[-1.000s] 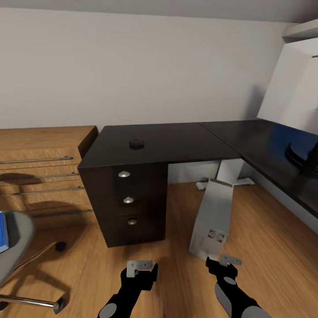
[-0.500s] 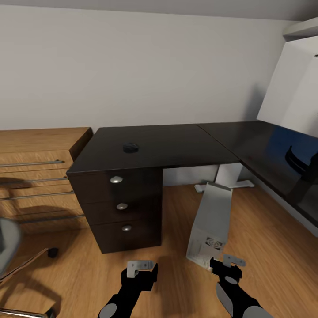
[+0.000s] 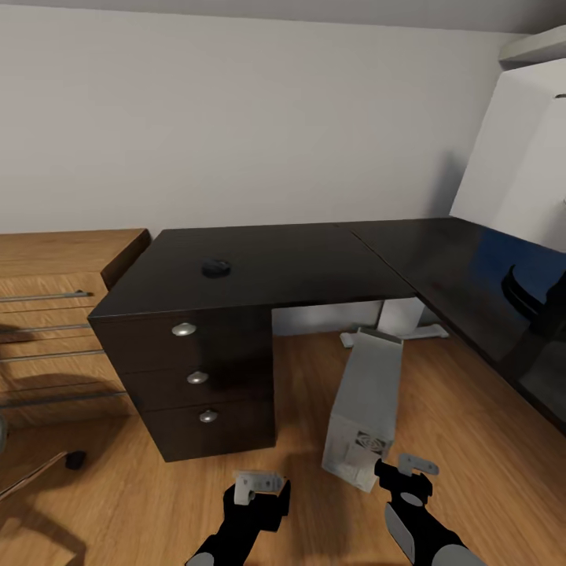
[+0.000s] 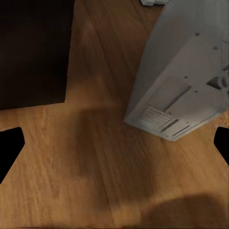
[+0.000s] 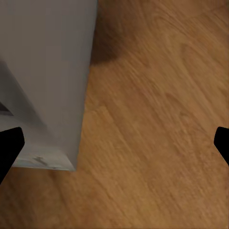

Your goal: In the bedroom, organize the workspace by keeping the computer under the desk, ensuring the monitor is on the desk, placing the keyboard on the desk next to the monitor, placing the mouse on the desk next to the keyboard, moving the folder from the swivel chair onto the desk next to the mouse, stacking the notebook on top of the folder with the pen on top of the notebook, and positioning the swivel chair next to the desk.

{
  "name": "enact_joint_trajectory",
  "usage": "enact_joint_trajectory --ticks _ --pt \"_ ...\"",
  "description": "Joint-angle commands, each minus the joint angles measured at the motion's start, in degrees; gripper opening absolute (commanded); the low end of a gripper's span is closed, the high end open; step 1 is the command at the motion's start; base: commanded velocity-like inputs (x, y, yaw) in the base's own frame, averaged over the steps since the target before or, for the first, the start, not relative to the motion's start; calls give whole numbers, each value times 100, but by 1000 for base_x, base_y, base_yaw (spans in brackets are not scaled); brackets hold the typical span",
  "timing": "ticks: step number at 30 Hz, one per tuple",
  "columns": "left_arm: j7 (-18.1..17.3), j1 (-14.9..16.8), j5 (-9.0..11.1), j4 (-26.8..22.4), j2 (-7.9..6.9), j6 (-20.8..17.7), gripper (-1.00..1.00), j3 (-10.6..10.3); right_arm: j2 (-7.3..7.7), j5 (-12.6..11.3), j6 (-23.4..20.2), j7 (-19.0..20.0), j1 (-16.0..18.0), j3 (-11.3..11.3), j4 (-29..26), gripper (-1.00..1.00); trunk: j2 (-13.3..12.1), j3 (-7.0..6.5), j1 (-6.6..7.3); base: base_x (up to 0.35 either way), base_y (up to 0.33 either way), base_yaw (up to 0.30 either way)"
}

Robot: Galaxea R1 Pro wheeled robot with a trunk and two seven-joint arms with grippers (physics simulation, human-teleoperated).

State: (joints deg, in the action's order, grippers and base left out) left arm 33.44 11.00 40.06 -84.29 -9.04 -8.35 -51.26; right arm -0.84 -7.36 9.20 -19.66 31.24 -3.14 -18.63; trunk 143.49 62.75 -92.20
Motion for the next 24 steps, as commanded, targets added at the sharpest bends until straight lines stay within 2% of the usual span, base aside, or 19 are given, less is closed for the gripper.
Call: enact_joint_trajectory --ticks 1,7,24 --pt "30 7 20 -11 -6 -15 100 -63 -4 -28 46 15 5 -20 -2 100 2 4 1 6 -6 0" --pt "-1 7 20 -1 -9 -10 100 -244 -4 -28 55 15 5 -20 -1 100 2 4 1 3 -2 0" --pt "4 7 30 5 5 -17 100 -270 -4 -28 77 25 5 -20 -4 100 2 4 1 178 132 0"
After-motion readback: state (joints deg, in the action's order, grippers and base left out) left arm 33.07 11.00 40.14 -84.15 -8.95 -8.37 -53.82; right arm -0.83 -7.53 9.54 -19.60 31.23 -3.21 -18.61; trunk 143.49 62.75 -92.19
